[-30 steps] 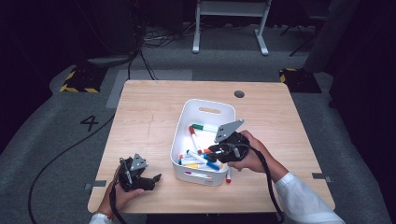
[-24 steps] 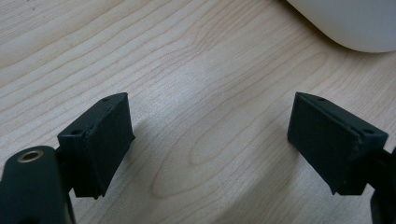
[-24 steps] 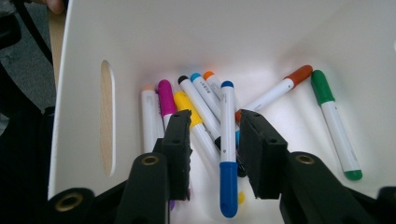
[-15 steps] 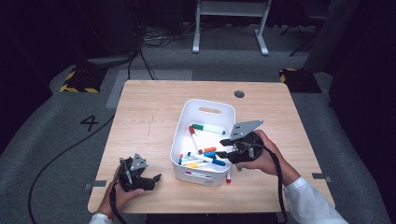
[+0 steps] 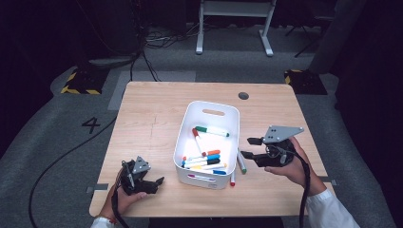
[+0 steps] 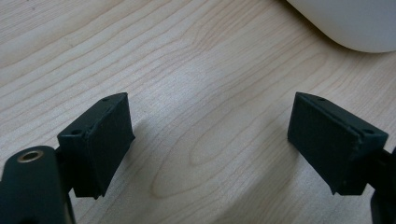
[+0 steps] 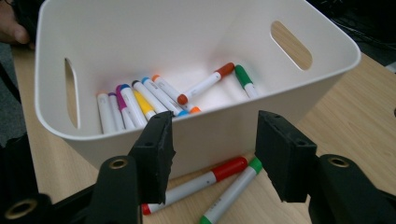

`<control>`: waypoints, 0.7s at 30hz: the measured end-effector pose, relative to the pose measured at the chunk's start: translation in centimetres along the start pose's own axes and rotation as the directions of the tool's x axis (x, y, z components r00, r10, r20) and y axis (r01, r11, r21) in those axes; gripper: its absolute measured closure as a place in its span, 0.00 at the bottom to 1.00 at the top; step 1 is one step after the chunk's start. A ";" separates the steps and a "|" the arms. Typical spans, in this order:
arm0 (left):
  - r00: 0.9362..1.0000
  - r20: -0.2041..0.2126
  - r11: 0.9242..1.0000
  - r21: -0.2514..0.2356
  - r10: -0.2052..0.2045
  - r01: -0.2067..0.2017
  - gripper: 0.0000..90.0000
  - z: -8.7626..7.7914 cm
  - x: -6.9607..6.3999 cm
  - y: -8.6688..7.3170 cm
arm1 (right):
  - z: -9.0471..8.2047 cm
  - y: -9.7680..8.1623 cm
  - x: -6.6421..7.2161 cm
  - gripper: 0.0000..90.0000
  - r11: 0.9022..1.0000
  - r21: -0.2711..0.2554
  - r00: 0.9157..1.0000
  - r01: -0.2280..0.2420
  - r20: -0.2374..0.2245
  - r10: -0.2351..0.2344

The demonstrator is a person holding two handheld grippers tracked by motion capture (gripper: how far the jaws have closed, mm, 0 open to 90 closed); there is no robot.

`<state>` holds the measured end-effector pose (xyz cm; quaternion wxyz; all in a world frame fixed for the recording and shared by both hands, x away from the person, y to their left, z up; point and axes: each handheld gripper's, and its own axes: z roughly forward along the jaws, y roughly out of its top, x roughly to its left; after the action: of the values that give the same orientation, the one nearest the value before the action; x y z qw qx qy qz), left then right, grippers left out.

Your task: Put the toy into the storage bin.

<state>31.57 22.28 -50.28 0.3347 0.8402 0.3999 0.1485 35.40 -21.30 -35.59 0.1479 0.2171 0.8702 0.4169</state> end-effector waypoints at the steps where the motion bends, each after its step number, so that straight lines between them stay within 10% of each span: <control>1: 1.000 0.000 1.000 0.000 0.000 0.000 0.16 0.0 0.0 0.0 | 0.0 -0.8 -0.3 0.52 1.000 0.008 1.000 -0.005 0.015 0.005; 21: 1.000 0.000 1.000 0.000 0.000 0.000 0.16 0.0 0.0 0.0 | 8.1 -8.8 -1.6 0.53 0.971 0.202 0.989 -0.128 0.102 0.109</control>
<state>31.57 22.28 -50.28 0.3347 0.8402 0.3999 0.1485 38.07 -21.66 -47.30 0.1385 0.3016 0.8869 0.3213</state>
